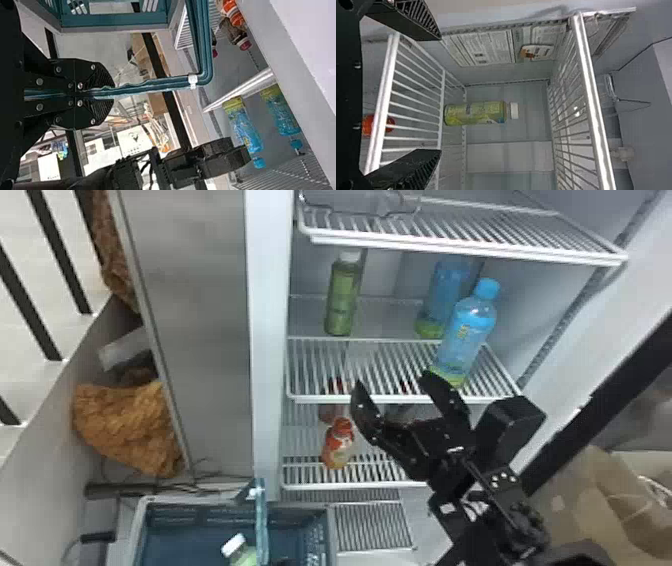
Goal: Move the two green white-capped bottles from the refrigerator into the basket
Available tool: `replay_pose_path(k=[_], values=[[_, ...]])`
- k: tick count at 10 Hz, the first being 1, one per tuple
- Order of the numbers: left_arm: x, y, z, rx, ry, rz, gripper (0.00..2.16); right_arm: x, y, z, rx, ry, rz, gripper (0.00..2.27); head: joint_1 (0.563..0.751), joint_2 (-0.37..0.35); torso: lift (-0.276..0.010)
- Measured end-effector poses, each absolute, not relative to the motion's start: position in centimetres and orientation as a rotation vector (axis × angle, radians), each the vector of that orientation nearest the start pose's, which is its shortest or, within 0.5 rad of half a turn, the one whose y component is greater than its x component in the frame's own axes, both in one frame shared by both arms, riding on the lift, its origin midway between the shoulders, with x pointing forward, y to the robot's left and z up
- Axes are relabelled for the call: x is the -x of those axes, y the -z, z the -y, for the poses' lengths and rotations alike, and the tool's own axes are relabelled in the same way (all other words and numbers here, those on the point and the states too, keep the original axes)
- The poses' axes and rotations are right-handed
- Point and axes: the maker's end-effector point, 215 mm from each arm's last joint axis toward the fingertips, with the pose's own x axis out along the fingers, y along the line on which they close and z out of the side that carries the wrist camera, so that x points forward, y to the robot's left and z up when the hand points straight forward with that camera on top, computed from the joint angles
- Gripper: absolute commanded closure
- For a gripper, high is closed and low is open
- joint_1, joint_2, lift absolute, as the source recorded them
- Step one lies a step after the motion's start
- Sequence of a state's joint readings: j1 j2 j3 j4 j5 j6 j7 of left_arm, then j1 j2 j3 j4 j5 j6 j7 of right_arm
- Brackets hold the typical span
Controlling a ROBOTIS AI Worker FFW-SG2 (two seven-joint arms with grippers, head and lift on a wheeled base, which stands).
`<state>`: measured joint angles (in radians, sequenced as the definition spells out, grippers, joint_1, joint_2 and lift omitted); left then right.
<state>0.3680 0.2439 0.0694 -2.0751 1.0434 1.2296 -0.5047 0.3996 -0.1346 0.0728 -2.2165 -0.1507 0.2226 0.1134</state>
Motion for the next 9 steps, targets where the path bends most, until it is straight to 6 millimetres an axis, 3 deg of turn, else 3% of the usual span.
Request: replay_pose_path(k=[5,9], values=[[-28.1,38.5,-3.0,0.881,1.025,-0.899,1.20,-52.0,28.4,18.1,0.001,-0.213,0.061,0.01,0.695,-0.212,-0.004],[-28.2,38.3,-2.9,0.886,1.028,-0.893,1.20,-56.4,29.8,17.2,0.032,-0.225,0.063,0.01,0.695,-0.193,-0.004]])
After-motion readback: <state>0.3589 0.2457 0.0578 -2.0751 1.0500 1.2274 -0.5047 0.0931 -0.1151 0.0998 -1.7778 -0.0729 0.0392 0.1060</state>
